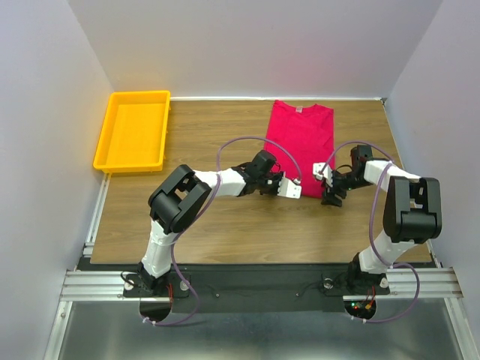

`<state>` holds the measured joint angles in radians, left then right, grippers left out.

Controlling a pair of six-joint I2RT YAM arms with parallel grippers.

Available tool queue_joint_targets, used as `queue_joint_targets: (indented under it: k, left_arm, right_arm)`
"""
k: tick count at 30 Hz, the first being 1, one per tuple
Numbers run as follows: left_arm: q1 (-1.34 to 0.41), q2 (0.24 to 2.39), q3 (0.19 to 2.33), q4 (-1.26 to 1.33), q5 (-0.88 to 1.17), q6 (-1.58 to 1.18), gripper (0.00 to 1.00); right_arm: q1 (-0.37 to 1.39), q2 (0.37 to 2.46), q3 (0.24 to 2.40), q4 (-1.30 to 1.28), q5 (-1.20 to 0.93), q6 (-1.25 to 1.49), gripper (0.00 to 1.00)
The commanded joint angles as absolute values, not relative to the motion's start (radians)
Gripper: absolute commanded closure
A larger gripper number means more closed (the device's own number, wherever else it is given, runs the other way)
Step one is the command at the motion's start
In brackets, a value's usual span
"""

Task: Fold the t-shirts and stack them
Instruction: Fold the tshirt

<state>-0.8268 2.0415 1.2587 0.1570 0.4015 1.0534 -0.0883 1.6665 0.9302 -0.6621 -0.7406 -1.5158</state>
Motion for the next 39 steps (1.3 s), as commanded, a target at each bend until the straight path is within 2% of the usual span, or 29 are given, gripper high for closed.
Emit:
queue_joint_targets:
  k: [1, 6, 9, 10, 12, 14, 15, 18, 23, 29, 39]
  left_arm:
    - [-0.819, 2.003, 1.252, 0.129, 0.436, 1.037, 1.00]
    - [-0.818, 1.999, 1.250, 0.126, 0.446, 1.035, 1.00]
    - [-0.818, 1.997, 1.247, 0.124, 0.454, 1.031, 1.00]
    - [-0.818, 1.993, 1.247, 0.126, 0.459, 1.028, 1.00]
    - [-0.818, 1.991, 1.247, 0.124, 0.463, 1.025, 1.00]
    - [-0.818, 1.988, 1.243, 0.126, 0.471, 1.020, 1.00]
    - [-0.818, 1.985, 1.244, 0.124, 0.472, 1.016, 1.00]
    - [-0.816, 1.982, 1.241, 0.124, 0.485, 1.008, 1.00]
    - [-0.815, 1.953, 1.233, 0.117, 0.500, 1.003, 1.00]
    - [-0.810, 1.873, 1.216, 0.081, 0.526, 0.989, 1.00]
    - [-0.834, 1.691, 1.140, -0.023, 0.584, 0.911, 1.00]
  right_arm:
    - [-0.081, 1.677, 0.942, -0.606, -0.678, -1.479, 0.30]
    - [-0.081, 1.684, 0.922, -0.563, -0.646, -1.463, 0.39]
    - [-0.078, 1.684, 0.908, -0.542, -0.643, -1.457, 0.49]
    - [-0.077, 1.684, 0.902, -0.534, -0.640, -1.450, 0.58]
    - [-0.072, 1.687, 0.896, -0.514, -0.635, -1.440, 0.66]
    - [-0.072, 1.687, 0.887, -0.496, -0.634, -1.422, 0.79]
    - [-0.072, 1.684, 0.882, -0.488, -0.632, -1.410, 0.89]
    - [-0.072, 1.672, 0.873, -0.474, -0.638, -1.388, 0.98]
    - [-0.072, 1.616, 0.879, -0.497, -0.679, -1.330, 0.99]
    - [-0.072, 1.540, 0.926, -0.705, -0.764, -1.329, 0.99]
    - [-0.072, 1.235, 0.891, -0.862, -0.850, -1.155, 1.00]
